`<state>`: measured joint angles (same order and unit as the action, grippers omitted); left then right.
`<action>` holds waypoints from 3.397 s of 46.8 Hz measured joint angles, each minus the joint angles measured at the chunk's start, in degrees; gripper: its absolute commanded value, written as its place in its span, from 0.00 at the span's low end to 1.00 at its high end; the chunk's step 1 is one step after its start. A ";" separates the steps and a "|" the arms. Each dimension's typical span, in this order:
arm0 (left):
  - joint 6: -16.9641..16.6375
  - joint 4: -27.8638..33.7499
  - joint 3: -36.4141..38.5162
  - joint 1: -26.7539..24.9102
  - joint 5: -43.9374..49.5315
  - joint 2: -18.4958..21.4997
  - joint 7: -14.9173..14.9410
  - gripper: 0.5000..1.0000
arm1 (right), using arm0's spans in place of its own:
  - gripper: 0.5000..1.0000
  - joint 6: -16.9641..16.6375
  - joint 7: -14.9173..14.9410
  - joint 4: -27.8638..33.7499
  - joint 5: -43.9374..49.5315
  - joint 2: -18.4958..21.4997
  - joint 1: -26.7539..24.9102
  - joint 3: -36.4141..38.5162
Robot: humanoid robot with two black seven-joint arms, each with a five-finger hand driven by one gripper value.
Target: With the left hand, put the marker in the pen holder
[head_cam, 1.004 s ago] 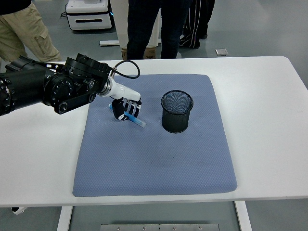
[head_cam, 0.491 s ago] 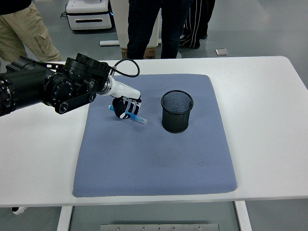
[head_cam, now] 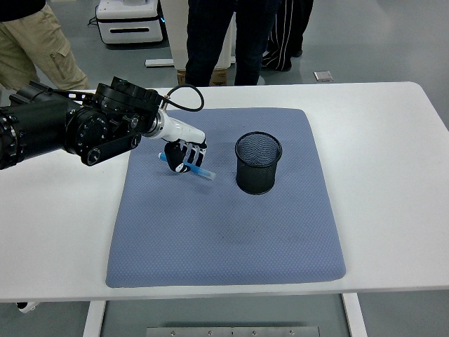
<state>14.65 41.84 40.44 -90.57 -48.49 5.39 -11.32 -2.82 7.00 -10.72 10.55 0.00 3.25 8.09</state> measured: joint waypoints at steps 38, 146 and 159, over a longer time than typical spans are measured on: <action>0.12 0.00 -0.53 -3.39 4.12 2.08 -0.37 0.00 | 1.00 0.01 -0.02 0.00 0.00 0.00 0.00 0.00; -1.91 0.91 -13.12 -5.49 26.70 -5.38 -0.11 0.00 | 1.00 0.00 -0.02 0.00 0.00 0.00 0.00 0.00; -3.66 3.08 -13.12 -4.44 31.23 -5.40 -0.10 0.00 | 1.00 0.01 -0.02 0.00 0.00 0.00 0.00 0.00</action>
<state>10.99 44.92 27.32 -95.01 -17.26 -0.01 -11.42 -2.81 6.98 -10.72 10.55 0.00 3.25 8.09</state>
